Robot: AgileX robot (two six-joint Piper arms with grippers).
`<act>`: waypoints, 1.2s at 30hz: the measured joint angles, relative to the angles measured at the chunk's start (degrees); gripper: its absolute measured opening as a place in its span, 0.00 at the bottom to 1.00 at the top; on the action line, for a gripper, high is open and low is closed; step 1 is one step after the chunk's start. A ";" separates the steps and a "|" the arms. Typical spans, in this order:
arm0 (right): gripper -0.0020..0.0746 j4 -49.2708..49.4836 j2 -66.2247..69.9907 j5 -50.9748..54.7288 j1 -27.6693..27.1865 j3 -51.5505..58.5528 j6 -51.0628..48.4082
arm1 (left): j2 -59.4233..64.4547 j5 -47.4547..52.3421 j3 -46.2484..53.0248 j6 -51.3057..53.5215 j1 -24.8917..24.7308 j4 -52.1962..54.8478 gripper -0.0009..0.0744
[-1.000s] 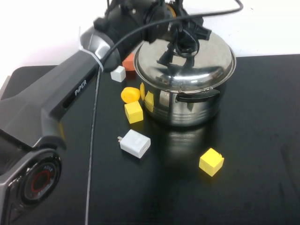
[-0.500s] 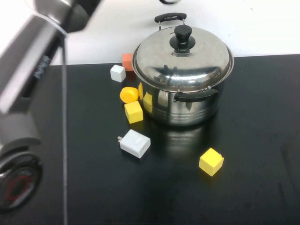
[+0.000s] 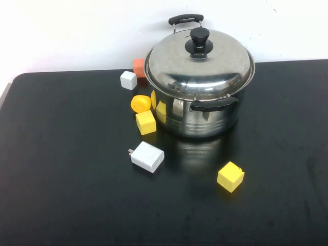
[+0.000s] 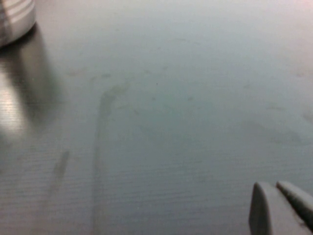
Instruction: Cover the pot
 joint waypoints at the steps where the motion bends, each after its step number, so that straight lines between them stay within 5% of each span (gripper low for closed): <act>1: 0.02 0.00 0.00 0.00 0.00 0.00 0.00 | -2.75 0.00 1.43 -0.03 0.00 0.89 0.02; 17: 0.02 0.00 0.00 0.00 0.00 0.00 0.00 | -46.18 -9.56 52.66 -9.55 0.00 13.12 0.01; 29: 0.02 0.00 0.00 0.00 0.00 0.00 0.00 | -50.20 -10.06 74.17 -15.12 0.00 3.62 0.01; 36: 0.02 0.00 0.00 0.00 0.00 0.00 0.00 | -50.09 -11.93 78.03 -24.04 0.00 -3.01 0.01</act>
